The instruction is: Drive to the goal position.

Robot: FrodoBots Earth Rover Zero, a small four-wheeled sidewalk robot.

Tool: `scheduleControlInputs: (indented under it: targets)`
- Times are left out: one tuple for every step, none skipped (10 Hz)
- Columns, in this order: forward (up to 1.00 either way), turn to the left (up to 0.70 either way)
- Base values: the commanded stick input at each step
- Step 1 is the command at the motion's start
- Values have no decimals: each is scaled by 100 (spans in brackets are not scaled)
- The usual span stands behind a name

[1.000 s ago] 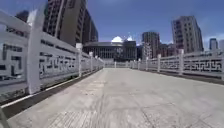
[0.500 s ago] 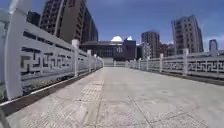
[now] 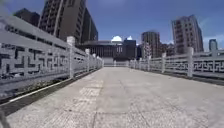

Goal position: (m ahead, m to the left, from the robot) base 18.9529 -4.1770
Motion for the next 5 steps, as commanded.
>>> scheduleControlInputs:
  targets:
    - [70, 0]
    - [70, 0]
    - [70, 0]
    - [70, 0]
    - [70, 0]
